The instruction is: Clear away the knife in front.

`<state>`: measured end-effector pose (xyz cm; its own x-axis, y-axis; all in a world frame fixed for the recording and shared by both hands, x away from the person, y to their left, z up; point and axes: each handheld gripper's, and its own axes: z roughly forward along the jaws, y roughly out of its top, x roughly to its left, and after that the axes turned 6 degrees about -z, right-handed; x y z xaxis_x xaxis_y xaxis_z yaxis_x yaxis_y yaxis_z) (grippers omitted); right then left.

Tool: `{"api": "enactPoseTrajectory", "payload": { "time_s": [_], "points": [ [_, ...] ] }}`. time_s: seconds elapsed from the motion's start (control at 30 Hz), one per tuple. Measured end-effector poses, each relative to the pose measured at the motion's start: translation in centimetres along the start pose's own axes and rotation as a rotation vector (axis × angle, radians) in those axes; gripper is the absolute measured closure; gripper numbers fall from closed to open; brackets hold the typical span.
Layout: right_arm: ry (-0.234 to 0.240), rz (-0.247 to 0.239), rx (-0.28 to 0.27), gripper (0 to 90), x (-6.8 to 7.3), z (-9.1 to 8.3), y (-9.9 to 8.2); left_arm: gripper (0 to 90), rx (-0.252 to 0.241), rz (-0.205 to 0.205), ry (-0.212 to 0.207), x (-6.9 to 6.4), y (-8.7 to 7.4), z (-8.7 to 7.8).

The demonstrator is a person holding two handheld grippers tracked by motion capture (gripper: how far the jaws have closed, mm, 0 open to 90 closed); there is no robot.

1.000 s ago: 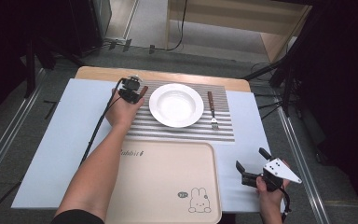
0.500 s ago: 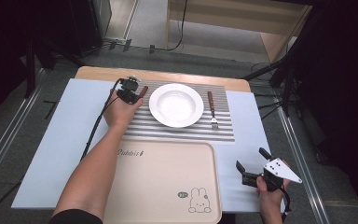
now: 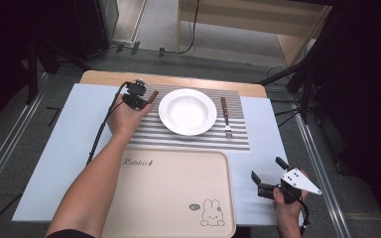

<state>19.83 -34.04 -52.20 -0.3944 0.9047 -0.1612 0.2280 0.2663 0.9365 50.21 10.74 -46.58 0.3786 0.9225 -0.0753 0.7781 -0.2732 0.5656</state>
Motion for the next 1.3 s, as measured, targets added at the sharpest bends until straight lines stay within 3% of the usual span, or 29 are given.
{"api": "enactPoseTrajectory", "payload": {
  "time_s": [0.5, 0.57, 0.7, 1.3],
  "points": [
    [-0.001, -0.004, 0.000, 0.0, 0.0, 0.0, 0.0, 76.9, -0.037, 0.021, -0.051, -0.5, -1.4, -2.6],
    [-0.002, -0.003, -0.001, 0.0, 0.0, -0.1, 0.0, 76.9, -0.044, 0.008, -0.066, -0.5, -1.6, -3.0],
    [-0.002, -0.003, -0.001, 0.0, 0.0, -0.1, 0.0, 76.9, -0.039, 0.029, -0.060, -0.8, -2.1, -3.7],
    [-0.003, -0.003, 0.000, 0.0, 0.0, -0.1, 0.0, 77.0, -0.065, 0.037, -0.104, -1.4, -4.7, -6.4]
  ]
}}
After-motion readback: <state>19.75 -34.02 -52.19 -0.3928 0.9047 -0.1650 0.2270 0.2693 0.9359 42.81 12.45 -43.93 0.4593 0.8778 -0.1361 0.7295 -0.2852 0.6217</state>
